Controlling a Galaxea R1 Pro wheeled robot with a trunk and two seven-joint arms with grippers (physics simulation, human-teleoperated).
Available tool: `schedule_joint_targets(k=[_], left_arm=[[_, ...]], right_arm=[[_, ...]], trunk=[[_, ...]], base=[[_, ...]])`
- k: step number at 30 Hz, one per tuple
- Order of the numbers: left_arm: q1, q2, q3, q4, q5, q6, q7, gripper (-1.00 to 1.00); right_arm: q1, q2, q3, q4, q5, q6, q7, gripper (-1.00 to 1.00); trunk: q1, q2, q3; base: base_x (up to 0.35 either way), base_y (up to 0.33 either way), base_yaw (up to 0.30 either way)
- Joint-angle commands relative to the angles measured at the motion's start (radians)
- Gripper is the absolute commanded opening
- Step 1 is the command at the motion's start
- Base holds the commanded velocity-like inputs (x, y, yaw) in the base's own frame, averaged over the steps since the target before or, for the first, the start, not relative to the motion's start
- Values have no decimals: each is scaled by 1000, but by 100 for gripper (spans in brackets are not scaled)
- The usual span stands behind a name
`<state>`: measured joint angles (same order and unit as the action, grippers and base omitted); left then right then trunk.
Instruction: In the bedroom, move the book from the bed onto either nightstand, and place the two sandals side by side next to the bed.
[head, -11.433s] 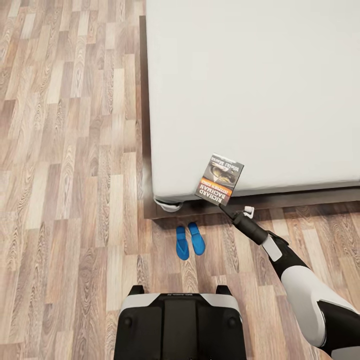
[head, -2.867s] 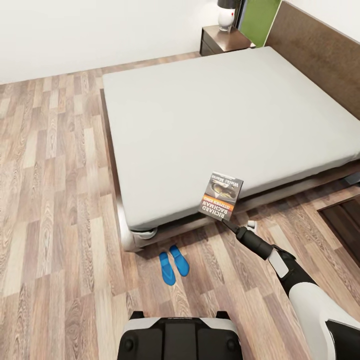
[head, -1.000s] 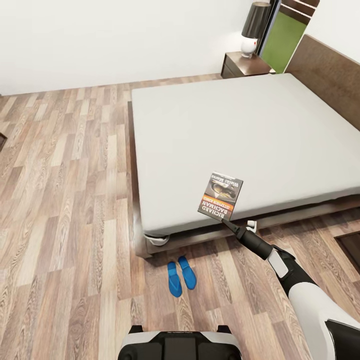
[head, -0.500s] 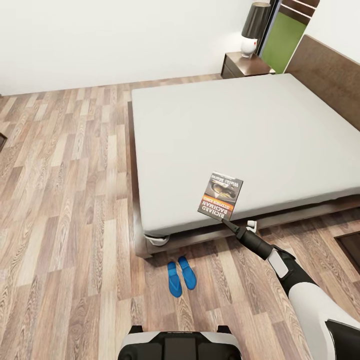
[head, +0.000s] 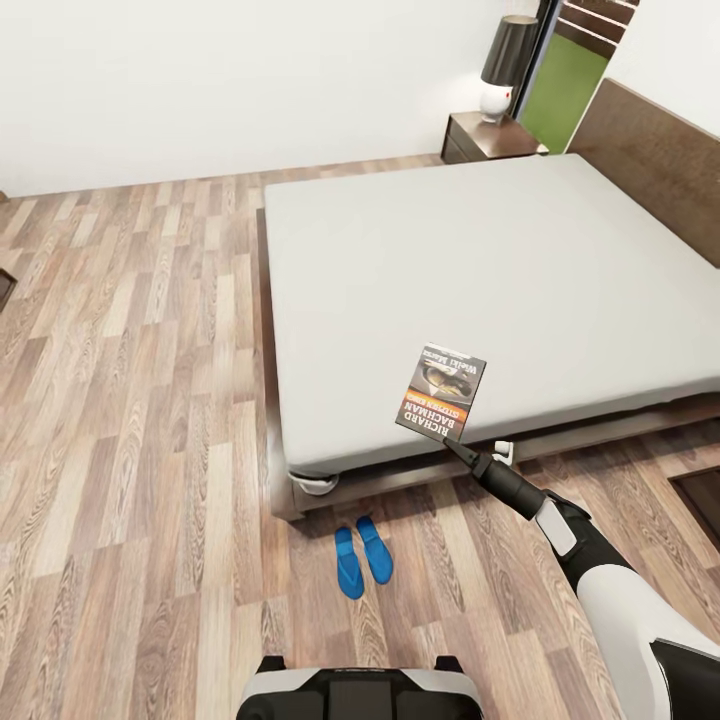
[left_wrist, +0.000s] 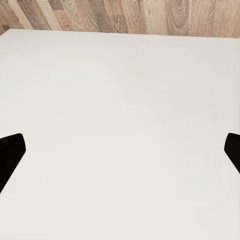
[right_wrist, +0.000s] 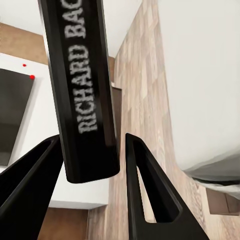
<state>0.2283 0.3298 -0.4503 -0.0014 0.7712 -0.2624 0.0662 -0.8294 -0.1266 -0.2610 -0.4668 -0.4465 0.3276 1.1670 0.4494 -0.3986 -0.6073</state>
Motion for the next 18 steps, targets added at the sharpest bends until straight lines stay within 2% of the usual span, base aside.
schedule_joint_targets(k=[1,18], left_arm=[[0,0,-8,0,3,-3,4,100],[0,0,-8,0,2,-3,4,100]], right_arm=[[0,0,-1,0,-4,9,2,-100],[0,1,-1,1,-3,8,2,-100]], trunk=[[1,-1,1],[1,-1,27]], base=[[0,0,0],[0,0,0]])
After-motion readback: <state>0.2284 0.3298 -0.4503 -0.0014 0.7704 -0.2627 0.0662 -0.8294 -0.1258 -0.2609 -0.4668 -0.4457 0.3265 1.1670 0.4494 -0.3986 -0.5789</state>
